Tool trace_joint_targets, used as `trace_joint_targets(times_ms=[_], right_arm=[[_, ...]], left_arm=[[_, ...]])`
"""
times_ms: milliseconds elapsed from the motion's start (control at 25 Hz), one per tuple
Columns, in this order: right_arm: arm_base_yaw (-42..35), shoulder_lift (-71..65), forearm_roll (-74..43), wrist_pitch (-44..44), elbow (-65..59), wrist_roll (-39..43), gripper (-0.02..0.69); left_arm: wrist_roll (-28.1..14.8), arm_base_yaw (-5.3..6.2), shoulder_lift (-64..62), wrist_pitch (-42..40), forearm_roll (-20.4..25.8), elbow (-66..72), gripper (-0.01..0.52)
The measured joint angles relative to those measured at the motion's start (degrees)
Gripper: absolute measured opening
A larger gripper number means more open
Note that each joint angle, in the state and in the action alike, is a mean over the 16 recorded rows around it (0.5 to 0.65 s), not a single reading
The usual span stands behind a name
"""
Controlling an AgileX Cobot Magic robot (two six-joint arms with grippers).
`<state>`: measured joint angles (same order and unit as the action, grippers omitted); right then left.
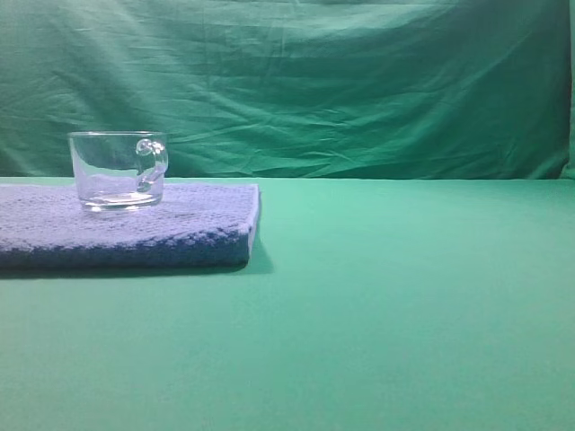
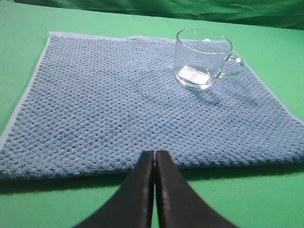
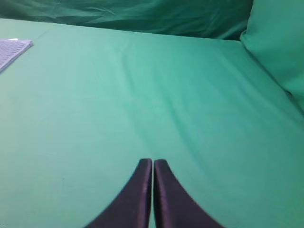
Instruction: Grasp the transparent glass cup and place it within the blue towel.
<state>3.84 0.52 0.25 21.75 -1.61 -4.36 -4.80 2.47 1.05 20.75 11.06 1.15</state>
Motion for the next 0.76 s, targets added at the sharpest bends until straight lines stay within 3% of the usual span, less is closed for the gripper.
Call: trace_joint_targets(times_ms=[760], right_arm=[[-0.1, 0.0, -0.1, 0.0, 0.0, 0.4, 0.000]], left_arm=[[0.0, 0.00, 0.0, 0.0, 0.0, 0.0, 0.000]])
